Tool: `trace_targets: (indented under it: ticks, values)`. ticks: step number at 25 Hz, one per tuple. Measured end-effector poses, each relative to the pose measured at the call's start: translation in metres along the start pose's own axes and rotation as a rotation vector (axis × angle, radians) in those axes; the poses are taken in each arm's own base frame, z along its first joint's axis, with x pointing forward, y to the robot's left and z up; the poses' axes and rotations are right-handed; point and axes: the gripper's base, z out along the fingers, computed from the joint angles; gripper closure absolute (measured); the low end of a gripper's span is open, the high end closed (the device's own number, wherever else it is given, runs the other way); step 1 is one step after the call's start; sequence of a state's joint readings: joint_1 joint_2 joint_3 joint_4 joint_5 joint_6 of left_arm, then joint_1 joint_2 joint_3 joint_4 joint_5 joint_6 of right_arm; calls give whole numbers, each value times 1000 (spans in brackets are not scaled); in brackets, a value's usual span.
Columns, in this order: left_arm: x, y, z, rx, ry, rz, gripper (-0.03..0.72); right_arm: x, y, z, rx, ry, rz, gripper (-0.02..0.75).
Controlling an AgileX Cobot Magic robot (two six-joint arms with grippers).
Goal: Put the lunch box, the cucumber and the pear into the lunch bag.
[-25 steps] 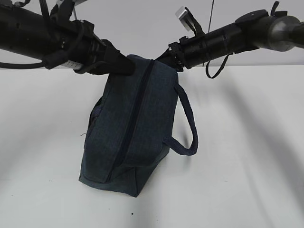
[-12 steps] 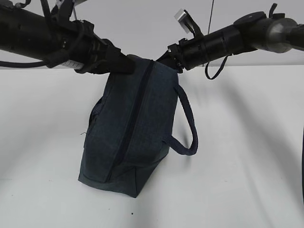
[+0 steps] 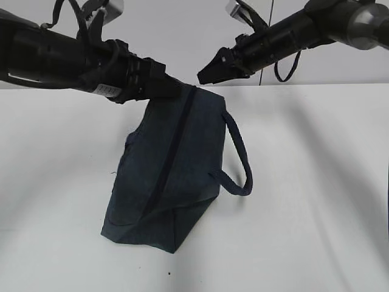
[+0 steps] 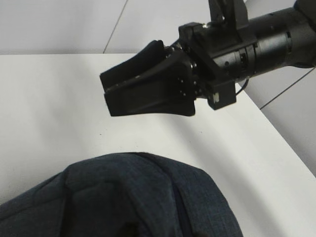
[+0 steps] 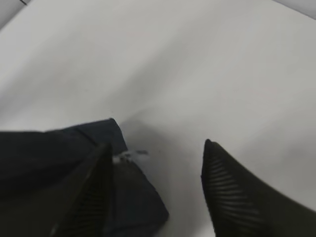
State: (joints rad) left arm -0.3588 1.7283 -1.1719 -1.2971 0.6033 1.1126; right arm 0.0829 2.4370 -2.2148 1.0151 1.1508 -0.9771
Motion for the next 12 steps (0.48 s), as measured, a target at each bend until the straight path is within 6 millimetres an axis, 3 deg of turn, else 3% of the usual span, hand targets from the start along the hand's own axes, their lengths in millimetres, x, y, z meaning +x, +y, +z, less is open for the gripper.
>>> trace_targets:
  ticks: [3,5,12]
  values:
    - [-3,1,-1,-29,-20,4,278,0,-4,-7,94,98,1,279]
    - [-4,1,-3,-32,-29,3,229,-1,-7,-13,164,153,24,279]
    - [-11,0,-13,-59,-69,14,203,-11,-12,-39,403,260,142,303]
